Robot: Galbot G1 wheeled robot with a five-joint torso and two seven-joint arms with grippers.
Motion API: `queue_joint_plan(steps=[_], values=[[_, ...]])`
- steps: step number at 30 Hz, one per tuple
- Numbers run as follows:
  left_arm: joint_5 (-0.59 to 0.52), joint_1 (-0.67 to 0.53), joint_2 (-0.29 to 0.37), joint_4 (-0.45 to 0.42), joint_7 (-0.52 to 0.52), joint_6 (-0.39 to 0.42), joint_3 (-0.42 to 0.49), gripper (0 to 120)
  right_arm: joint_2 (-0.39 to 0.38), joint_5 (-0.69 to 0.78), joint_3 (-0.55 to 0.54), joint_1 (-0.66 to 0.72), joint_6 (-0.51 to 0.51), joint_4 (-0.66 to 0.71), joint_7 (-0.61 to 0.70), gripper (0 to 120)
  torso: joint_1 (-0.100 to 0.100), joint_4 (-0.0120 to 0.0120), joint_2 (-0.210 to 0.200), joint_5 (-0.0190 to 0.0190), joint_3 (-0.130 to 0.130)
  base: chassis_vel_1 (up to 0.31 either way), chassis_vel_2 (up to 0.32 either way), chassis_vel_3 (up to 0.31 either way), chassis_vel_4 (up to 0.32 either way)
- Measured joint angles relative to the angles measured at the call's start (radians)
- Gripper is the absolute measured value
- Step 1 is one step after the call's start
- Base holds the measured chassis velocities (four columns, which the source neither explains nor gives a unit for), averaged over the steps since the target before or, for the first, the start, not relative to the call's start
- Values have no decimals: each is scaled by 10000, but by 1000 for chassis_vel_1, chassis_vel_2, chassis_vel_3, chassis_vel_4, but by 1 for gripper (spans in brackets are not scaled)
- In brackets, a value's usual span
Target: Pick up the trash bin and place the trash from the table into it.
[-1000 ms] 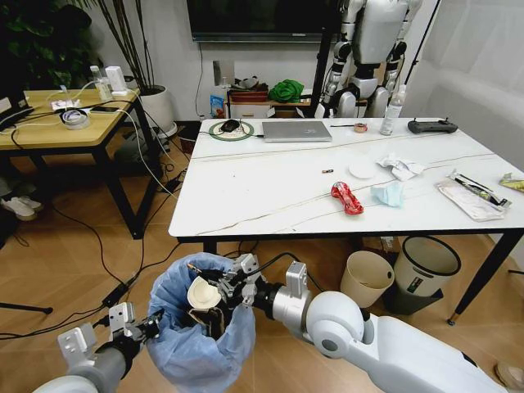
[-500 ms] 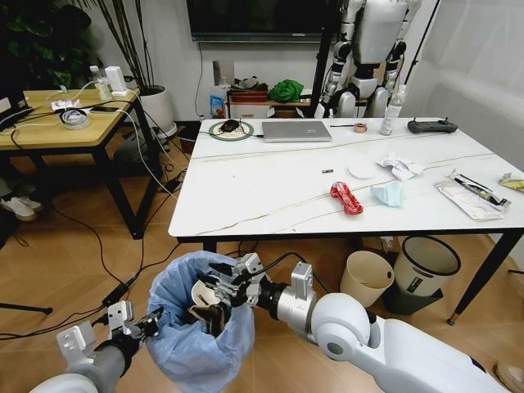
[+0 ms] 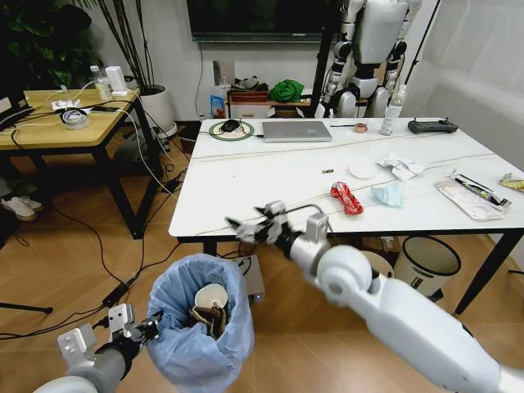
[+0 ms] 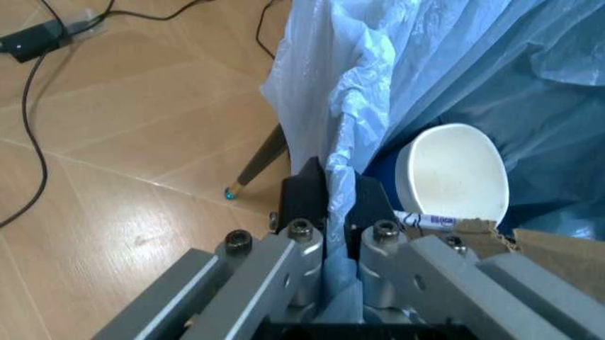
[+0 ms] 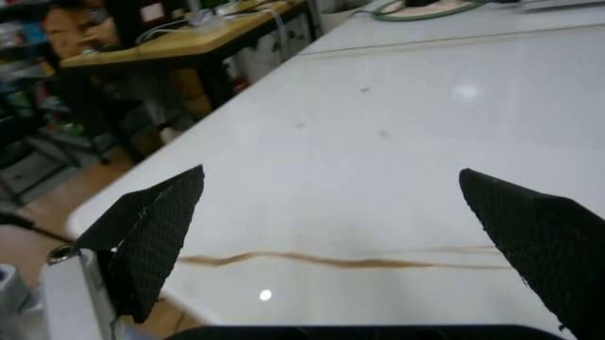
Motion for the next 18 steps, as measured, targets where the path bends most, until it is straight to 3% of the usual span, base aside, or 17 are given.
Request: queue_joint_plan(steps=[11,18], values=[[130,0,-22,-41,36,1,-1,0,-284,-686,1978,210,85,-1694,114,100,0,-2,0,1,0,0,0,0,0],[156,-32,-27,3,47,-2,14,0,-344,-712,2318,209,-509,-1925,302,100,0,0,1,0,0,0,0,0,0]])
